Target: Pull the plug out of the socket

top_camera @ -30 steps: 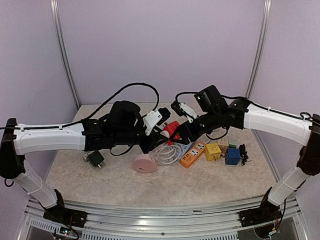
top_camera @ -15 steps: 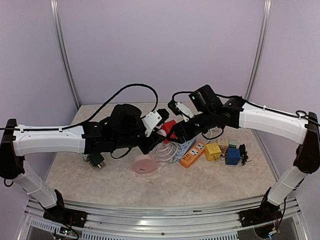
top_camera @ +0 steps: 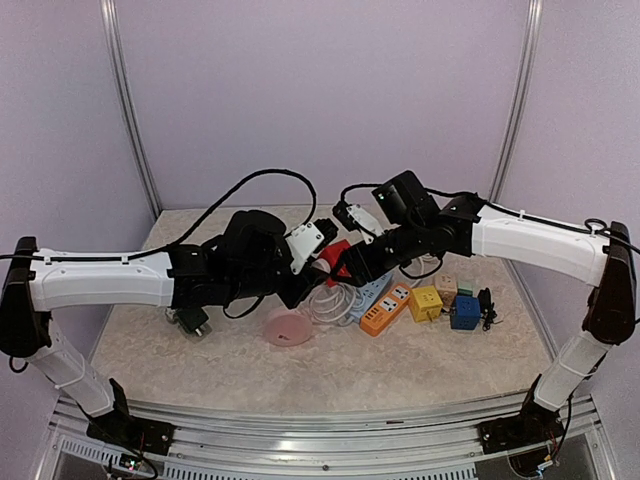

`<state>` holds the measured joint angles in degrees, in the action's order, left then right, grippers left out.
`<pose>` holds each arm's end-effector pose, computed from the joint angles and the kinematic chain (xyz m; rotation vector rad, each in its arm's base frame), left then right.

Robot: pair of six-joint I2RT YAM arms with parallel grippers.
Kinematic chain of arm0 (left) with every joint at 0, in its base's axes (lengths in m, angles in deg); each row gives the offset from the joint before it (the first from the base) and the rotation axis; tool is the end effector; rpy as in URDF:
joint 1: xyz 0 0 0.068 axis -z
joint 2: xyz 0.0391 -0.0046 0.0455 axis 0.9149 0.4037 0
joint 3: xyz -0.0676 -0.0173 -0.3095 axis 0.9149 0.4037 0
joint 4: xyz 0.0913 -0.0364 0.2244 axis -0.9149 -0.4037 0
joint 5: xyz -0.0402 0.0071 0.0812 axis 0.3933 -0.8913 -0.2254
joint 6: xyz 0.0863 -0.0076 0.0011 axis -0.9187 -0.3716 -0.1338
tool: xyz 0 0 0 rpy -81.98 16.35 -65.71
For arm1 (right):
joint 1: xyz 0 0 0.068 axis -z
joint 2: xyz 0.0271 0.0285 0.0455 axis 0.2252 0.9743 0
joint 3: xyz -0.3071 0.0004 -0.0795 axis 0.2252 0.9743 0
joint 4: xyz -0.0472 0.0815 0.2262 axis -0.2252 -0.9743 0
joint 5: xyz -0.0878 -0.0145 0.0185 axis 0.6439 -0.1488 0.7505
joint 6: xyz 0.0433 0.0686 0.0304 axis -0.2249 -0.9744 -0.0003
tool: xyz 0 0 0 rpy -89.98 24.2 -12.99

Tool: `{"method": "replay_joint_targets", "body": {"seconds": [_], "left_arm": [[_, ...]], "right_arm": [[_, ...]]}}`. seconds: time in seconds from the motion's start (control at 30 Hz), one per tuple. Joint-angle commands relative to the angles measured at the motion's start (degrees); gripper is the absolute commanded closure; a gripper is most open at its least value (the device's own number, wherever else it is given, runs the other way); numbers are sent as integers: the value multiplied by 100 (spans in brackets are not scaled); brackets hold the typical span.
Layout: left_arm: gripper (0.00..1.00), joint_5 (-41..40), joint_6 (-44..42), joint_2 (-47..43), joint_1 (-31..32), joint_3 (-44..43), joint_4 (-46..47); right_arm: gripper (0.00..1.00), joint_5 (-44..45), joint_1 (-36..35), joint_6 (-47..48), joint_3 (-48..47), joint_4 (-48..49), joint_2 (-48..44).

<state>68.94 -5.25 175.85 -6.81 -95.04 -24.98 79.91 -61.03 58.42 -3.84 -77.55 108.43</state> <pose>0.2045 -0.3112 0.3180 1.0397 1.7943 -0.3088 0.2460 0.2934 0.3250 -0.7924 2.3057 0.7258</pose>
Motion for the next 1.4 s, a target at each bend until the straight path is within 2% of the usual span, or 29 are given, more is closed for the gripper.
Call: {"method": "replay_joint_targets", "body": {"seconds": [0.0,0.13,0.37,0.47,0.73,0.93,1.0,1.2,1.3,1.37], "left_arm": [[100,287,324,-179,-277,124,-200],[100,900,481,-324,-540,189,-187],[100,1172,561,-385,-665,195,-193],[100,839,458,-377,-562,240,-117],[100,-667,-99,-193,97,281,162],[100,-735,-69,-137,130,281,145],[100,-510,10,-169,51,292,98],[100,926,361,-441,-466,348,-20],[100,1495,521,-501,-674,308,-102],[100,1530,522,-521,-700,301,-108]], "right_arm": [[100,-109,136,155,59,682,-342],[100,-817,68,594,228,842,-604],[100,-775,3,720,331,786,-781],[100,-467,14,430,291,789,-729],[100,318,179,-397,41,537,-440],[100,594,285,-676,-16,435,-331],[100,505,287,-594,2,482,-355],[100,-523,202,188,243,850,-591],[100,-610,108,492,247,740,-661],[100,-558,72,562,250,688,-680]]}}
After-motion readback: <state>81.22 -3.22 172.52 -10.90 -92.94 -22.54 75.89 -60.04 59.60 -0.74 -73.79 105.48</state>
